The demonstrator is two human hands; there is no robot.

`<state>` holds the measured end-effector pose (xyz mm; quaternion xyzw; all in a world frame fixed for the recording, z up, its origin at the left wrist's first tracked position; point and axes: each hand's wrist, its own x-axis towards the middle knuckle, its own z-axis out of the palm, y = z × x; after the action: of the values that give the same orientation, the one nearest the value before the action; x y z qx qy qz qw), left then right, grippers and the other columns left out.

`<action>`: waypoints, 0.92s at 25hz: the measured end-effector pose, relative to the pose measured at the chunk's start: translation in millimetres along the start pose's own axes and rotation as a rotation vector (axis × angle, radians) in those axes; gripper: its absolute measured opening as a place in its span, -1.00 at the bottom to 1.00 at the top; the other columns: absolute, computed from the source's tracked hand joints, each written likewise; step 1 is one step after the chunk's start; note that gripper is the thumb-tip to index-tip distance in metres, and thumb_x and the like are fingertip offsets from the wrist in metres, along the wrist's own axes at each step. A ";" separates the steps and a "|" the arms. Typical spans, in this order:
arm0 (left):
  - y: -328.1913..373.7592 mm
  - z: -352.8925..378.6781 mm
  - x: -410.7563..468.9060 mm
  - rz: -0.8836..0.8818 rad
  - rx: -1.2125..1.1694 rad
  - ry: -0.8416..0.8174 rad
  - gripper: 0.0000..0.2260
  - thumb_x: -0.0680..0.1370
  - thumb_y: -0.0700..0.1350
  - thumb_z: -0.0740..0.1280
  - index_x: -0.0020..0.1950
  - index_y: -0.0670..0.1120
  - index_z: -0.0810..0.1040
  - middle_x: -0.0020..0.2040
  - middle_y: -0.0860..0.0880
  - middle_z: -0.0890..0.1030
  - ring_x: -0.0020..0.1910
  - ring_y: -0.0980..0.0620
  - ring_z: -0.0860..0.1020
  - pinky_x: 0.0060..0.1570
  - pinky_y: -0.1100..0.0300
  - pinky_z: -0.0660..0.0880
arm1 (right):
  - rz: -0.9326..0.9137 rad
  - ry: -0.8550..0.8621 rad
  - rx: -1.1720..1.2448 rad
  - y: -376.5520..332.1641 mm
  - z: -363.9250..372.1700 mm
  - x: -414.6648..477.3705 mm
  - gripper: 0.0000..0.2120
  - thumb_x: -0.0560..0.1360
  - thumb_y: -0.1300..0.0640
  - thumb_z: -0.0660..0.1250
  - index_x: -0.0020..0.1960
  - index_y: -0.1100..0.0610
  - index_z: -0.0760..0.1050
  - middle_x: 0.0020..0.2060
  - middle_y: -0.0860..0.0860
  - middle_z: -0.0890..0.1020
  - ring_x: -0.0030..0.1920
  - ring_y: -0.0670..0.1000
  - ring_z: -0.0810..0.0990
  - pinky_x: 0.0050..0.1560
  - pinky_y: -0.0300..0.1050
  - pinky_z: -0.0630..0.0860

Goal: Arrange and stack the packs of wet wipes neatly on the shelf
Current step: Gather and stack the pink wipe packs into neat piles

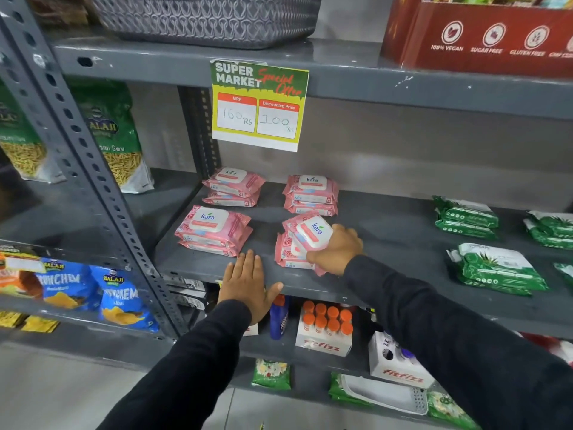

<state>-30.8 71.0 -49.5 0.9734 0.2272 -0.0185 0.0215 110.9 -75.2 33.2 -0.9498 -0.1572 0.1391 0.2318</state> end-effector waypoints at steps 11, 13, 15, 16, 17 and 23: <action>-0.1 -0.8 -0.8 0.006 0.011 -0.013 -0.24 0.48 0.34 -0.25 0.51 -0.16 -0.17 0.56 -0.13 -0.13 0.53 -0.08 -0.16 0.49 -0.03 -0.14 | -0.343 -0.170 -0.097 8.6 -27.7 23.7 -0.44 0.29 0.07 0.48 0.26 0.03 0.42 0.11 0.00 0.57 0.15 0.05 0.52 0.31 0.08 0.41; 0.1 0.1 -0.3 0.005 0.010 -0.006 -0.20 0.44 0.36 -0.29 0.51 -0.15 -0.17 0.56 -0.13 -0.13 0.53 -0.08 -0.16 0.49 -0.03 -0.13 | -0.342 -0.199 -0.113 9.3 -27.3 28.3 -0.26 0.27 0.04 0.49 0.40 -0.01 0.31 0.25 0.00 0.51 0.26 0.06 0.47 0.36 0.10 0.37; -0.6 1.0 0.2 0.003 0.005 0.004 -0.16 0.39 0.37 -0.35 0.51 -0.15 -0.17 0.56 -0.12 -0.12 0.53 -0.08 -0.15 0.49 -0.03 -0.12 | -0.327 -0.218 -0.088 12.0 -24.7 32.9 -0.02 0.19 -0.09 0.53 0.50 -0.10 0.14 0.40 -0.02 0.39 0.38 0.09 0.37 0.40 0.13 0.35; -1.0 1.1 0.4 0.003 0.001 0.011 -0.14 0.37 0.37 -0.37 0.51 -0.15 -0.17 0.56 -0.12 -0.12 0.53 -0.08 -0.15 0.49 -0.03 -0.12 | -0.311 -0.192 0.004 14.1 -22.6 31.3 0.07 0.12 -0.21 0.56 0.50 -0.16 0.10 0.42 -0.05 0.36 0.40 0.08 0.36 0.38 0.16 0.37; -1.1 1.1 0.3 0.004 -0.009 0.016 -0.13 0.36 0.38 -0.39 0.51 -0.15 -0.16 0.56 -0.12 -0.12 0.53 -0.07 -0.15 0.49 -0.03 -0.12 | -0.287 -0.154 0.173 19.6 -18.2 33.6 0.09 0.09 -0.32 0.56 0.48 -0.20 0.10 0.41 -0.08 0.36 0.39 0.06 0.38 0.35 0.18 0.41; -1.9 5.2 2.0 0.001 -0.089 0.040 -0.16 0.42 0.38 -0.29 0.52 -0.15 -0.10 0.56 -0.13 -0.09 0.53 -0.07 -0.13 0.49 -0.03 -0.13 | 0.049 0.132 0.943 48.3 17.6 10.2 -0.54 0.57 -0.11 0.18 0.37 0.11 0.39 0.35 0.10 0.50 0.31 0.06 0.49 0.39 0.13 0.37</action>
<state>-30.1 73.4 -54.8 0.9719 0.2275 0.0112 0.0601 125.6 -105.2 -7.2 -0.7513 -0.0397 0.1402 0.6436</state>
